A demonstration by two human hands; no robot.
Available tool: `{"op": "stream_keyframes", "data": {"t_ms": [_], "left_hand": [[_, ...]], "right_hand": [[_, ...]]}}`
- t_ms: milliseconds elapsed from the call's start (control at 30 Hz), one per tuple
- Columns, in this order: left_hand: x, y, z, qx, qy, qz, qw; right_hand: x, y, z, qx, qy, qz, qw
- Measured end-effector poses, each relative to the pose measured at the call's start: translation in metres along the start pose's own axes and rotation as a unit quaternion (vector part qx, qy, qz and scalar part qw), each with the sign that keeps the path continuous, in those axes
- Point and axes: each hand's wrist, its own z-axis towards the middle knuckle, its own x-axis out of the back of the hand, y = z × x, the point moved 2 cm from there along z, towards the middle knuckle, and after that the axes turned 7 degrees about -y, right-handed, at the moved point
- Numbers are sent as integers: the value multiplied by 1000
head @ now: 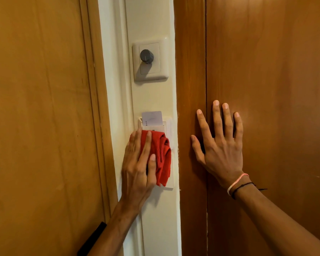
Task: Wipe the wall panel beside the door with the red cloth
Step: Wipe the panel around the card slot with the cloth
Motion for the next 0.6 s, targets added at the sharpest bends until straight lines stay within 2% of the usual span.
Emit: {"op": "stream_keyframes", "data": {"t_ms": [233, 400, 500, 600], "left_hand": [[-14, 0, -20, 14, -9, 5, 1000], [-13, -2, -22, 44, 65, -95, 992], [-12, -4, -23, 37, 123, -28, 991], [-19, 4, -28, 38, 145, 24, 988]], "right_hand": [[0, 0, -1, 0, 0, 5, 1000], [0, 1, -1, 2, 7, 7, 1000], [0, 1, -1, 3, 9, 6, 1000], [0, 1, -1, 2, 7, 4, 1000]]}}
